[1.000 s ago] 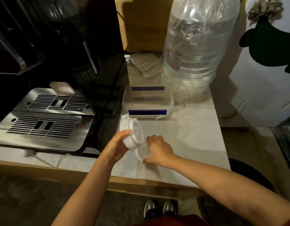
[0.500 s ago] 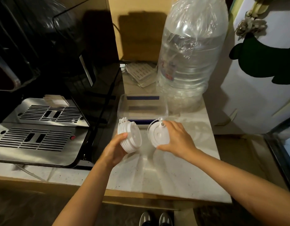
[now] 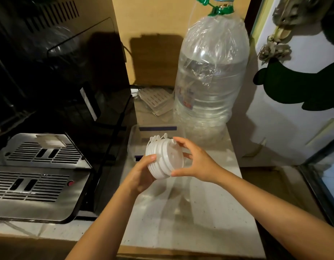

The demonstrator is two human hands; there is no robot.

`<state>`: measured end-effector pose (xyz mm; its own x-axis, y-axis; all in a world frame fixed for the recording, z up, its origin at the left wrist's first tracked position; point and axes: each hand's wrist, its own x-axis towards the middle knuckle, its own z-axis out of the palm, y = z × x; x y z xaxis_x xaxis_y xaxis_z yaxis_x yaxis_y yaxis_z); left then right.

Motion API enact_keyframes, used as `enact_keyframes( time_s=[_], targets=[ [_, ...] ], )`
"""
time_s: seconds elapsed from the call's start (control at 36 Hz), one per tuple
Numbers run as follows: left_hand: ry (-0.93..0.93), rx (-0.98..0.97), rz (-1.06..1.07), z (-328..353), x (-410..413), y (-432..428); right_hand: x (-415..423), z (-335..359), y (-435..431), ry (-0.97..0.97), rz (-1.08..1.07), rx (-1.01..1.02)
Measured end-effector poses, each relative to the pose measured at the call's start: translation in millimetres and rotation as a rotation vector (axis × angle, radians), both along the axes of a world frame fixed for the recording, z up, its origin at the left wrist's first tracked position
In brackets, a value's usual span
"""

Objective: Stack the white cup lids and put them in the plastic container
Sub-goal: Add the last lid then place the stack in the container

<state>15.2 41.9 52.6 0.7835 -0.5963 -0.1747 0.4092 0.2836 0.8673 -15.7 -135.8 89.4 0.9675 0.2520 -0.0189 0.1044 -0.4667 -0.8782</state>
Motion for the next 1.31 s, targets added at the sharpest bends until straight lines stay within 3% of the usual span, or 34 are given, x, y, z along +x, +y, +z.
enact_keyframes(
  time_s=[0.33, 0.56, 0.92, 1.06, 1.14, 1.31],
  targets=[
    [-0.057, -0.019, -0.055, 9.3, 25.5, -14.4, 25.8, 0.0, -8.7, -0.024, 0.038, 0.003],
    [0.057, -0.044, -0.046, 11.2, 47.1, -19.1, 46.3, -3.8, -10.1, -0.063, 0.062, 0.043],
    [0.234, -0.507, -0.070, 20.9, 64.4, -30.5, 73.3, 9.2, -14.5, -0.110, 0.137, 0.075],
    [0.279, -0.537, -0.139, 21.7, 70.7, -35.9, 78.3, 7.3, -16.6, -0.128, 0.078, 0.054],
    [0.239, -0.409, -0.129, 24.1, 75.2, -35.4, 83.1, 4.4, -19.7, -0.143, 0.023, 0.073],
    [-0.054, 0.219, 0.167, 20.6, 89.7, -32.9, 99.1, -2.7, -27.5, -0.167, -0.036, -0.002]
  ],
)
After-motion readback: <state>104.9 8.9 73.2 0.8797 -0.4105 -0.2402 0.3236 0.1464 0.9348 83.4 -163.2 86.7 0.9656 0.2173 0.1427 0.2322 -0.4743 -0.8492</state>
